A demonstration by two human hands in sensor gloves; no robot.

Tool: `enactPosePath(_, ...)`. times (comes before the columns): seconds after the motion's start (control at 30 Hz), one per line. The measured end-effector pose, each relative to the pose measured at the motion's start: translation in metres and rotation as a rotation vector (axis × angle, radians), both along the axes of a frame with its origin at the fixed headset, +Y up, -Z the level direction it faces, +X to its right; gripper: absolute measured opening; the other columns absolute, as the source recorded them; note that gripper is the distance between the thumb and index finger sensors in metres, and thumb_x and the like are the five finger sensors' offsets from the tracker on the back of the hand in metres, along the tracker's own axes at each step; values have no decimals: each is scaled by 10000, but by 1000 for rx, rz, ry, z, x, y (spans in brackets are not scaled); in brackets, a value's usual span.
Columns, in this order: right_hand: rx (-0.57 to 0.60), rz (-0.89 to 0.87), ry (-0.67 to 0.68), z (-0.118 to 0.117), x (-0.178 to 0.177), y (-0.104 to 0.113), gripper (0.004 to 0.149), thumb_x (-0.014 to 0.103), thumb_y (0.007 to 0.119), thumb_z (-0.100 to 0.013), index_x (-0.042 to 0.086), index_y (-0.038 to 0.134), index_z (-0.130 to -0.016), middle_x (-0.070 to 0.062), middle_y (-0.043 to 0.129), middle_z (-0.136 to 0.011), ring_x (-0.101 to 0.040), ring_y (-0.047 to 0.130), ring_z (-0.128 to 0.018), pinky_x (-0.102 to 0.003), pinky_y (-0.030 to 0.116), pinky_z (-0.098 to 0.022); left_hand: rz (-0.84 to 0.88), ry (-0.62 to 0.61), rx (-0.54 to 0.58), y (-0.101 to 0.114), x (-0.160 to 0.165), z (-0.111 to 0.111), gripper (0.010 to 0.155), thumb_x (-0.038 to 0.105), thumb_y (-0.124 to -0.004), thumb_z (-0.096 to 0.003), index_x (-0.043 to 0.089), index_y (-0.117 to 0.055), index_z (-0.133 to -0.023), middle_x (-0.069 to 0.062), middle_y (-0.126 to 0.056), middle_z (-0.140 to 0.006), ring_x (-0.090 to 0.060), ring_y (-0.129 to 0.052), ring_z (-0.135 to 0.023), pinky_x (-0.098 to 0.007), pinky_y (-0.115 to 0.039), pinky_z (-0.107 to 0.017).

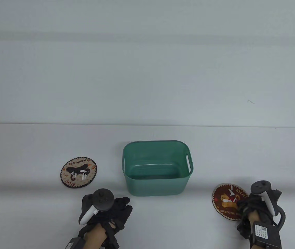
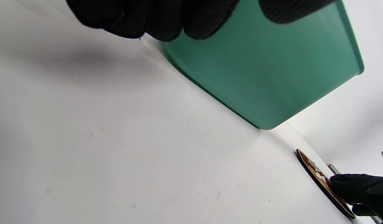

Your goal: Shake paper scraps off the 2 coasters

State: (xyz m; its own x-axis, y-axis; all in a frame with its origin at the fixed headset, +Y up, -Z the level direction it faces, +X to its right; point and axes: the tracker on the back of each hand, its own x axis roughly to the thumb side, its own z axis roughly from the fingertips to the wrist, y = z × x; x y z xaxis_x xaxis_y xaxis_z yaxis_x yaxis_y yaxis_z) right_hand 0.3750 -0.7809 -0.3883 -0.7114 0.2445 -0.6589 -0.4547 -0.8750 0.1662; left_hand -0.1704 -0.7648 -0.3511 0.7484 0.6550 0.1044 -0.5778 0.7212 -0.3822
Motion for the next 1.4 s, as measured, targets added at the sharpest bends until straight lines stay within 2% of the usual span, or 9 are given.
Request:
enactPosePath(0.13, 106, 22, -7, 1, -4, 4, 687, 343, 870, -389, 197, 424, -891, -130, 459, -969, -343, 518, -870, -473, 533, -619, -1, -2, 0, 0, 0, 0, 643, 520, -626, -481, 133, -580, -992, -187, -586, -1003, -475, -618, -887, -536, -628, -620)
enactPosePath(0.3, 251, 103, -13, 5, -7, 7, 569, 248, 904, -369, 197, 559, -818, -65, 775, -726, -260, 769, -654, -439, 670, -503, 9, 1, 5, 2, -1, 1, 643, 520, -626, -480, 133, -582, -991, -190, -588, -1002, -475, -622, -885, -536, -631, -618)
enactPosePath(0.4, 288, -5, -50, 11, -3, 6, 639, 228, 885, -372, 160, 495, -875, -79, 778, -703, -257, 780, -609, -437, 680, -481, 12, -2, 2, 1, -1, 1, 642, 521, -625, -481, 133, -582, -991, -187, -590, -1001, -475, -623, -885, -535, -632, -618)
enactPosePath(0.47, 320, -152, -153, 18, 2, 5, 667, 217, 867, -382, 143, 456, -902, -88, 757, -713, -264, 771, -603, -441, 672, -478, 18, -6, -3, 1, -1, 1, 640, 521, -625, -481, 135, -584, -990, -188, -592, -1001, -474, -626, -884, -535, -633, -617)
enactPosePath(0.6, 285, -324, -271, 32, 8, 3, 481, 242, 809, -416, 161, 634, -856, -109, 744, -710, -261, 782, -574, -440, 680, -455, 34, -18, -15, 2, -1, 1, 642, 523, -625, -481, 132, -587, -989, -187, -608, -995, -476, -642, -875, -535, -644, -610)
enactPosePath(0.7, 300, -412, -324, 42, 10, 3, 415, 294, 766, -429, 195, 660, -818, -108, 777, -685, -251, 830, -524, -426, 716, -413, 51, -21, -13, 4, -2, 1, 642, 523, -625, -481, 131, -591, -988, -188, -613, -992, -475, -646, -873, -535, -647, -609)
enactPosePath(0.83, 332, -574, -322, 48, 8, 6, 419, 295, 714, -445, 214, 586, -836, -115, 823, -704, -219, 894, -468, -399, 763, -373, 56, -23, -11, 4, -3, 2, 640, 523, -624, -482, 129, -597, -985, -188, -620, -989, -475, -653, -869, -534, -652, -605)
enactPosePath(1.2, 726, -1072, -208, 50, -28, 55, 428, 313, 686, -474, 210, 527, -858, -73, 807, -728, -188, 895, -492, -377, 764, -403, 68, -31, -19, 0, -4, 1, 637, 522, -624, -482, 130, -596, -984, -186, -622, -986, -472, -657, -867, -531, -653, -605)
enactPosePath(1.4, 733, -1186, -82, 47, -75, 65, 427, 315, 685, -475, 213, 524, -858, -60, 807, -734, -177, 899, -500, -374, 767, -412, 147, -50, 33, 6, 5, 5, 629, 519, -629, -485, 139, -589, -985, -176, -628, -983, -458, -675, -860, -520, -666, -598)
